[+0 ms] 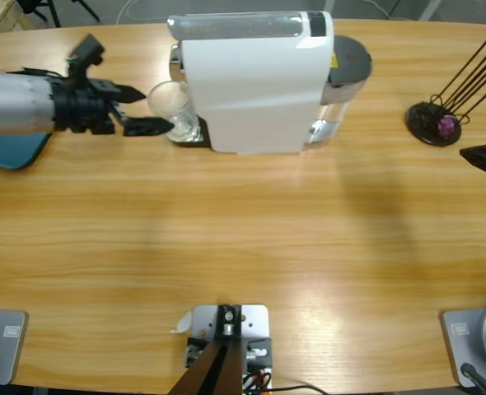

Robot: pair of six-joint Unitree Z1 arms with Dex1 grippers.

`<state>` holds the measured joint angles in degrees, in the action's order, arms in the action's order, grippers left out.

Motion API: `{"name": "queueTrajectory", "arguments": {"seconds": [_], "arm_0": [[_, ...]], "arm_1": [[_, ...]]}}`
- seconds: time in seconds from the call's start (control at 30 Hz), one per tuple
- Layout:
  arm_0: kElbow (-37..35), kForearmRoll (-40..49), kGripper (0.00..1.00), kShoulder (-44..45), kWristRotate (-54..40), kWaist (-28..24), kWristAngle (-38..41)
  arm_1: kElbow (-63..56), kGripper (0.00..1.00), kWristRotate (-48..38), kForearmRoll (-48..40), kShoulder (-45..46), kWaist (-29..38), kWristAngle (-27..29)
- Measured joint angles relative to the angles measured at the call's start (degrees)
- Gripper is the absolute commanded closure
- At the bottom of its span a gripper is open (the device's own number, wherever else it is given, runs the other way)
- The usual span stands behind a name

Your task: Pour coffee

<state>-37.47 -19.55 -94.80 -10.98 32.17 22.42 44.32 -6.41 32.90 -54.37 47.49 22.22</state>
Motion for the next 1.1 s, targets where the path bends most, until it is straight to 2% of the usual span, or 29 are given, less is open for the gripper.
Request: {"name": "queueTrajectory", "arguments": {"seconds": [0.2,0.23,0.27,0.33,0.37,0.4,0.43,0.57,0.67,0.8,0.97,1.1], "arm_0": [[0.13,12.41,0.037,15.81,2.21,-0.98,-3.18],[0.05,15.59,0.06,20.11,2.9,-1.02,-3.34],[-0.39,18.82,0.078,24.04,3.54,-1.04,-3.49],[-2.22,26.83,0.078,31.4,4.57,-1.05,-4.67],[-3.48,30.93,0.078,34.09,4.97,-1.07,-5.73],[-4.58,34.93,0.078,36.2,5.68,-1.09,-6.71],[-5.56,38.11,0.075,37.68,6.57,-1.1,-7.49],[-8.13,44.68,0.074,40.55,10.32,-1.13,-9.77],[-8.69,47.9,0.159,41.39,11.65,-1.16,-12.46],[-9.54,51.14,0.162,41.44,11.91,-1.17,-19.04],[-9.28,51.04,0.162,38.9,14.97,-1.18,-22.07],[-7.43,47.28,0.163,35.38,16.26,-1.18,-22.07]], "arm_1": [[-0.04,0.0,0.2,-0.01,0.0,-0.03,-0.91],[-0.04,0.01,0.38,-0.01,0.0,-0.05,-1.69],[0.02,0.079,0.6,-0.01,-0.01,-0.05,-2.76],[0.71,0.403,0.79,0.15,-0.13,-0.06,-5.2],[1.74,0.609,0.8,0.46,-0.47,-0.06,-6.32],[3.19,0.936,0.8,0.93,-1.02,-0.06,-7.41],[5.24,1.0,0.79,1.68,-1.85,-0.07,-8.39],[18.02,1.0,0.79,4.98,-8.4,-0.16,-10.13],[27.39,1.0,0.68,7.73,-14.61,-1.6,-10.14],[37.67,1.0,0.47,10.95,-23.78,-3.02,-10.2],[44.57,1.0,2.36,12.01,-32.18,-4.97,-11.66],[47.85,1.0,3.71,13.14,-36.26,-7.7,-13.44]]}}
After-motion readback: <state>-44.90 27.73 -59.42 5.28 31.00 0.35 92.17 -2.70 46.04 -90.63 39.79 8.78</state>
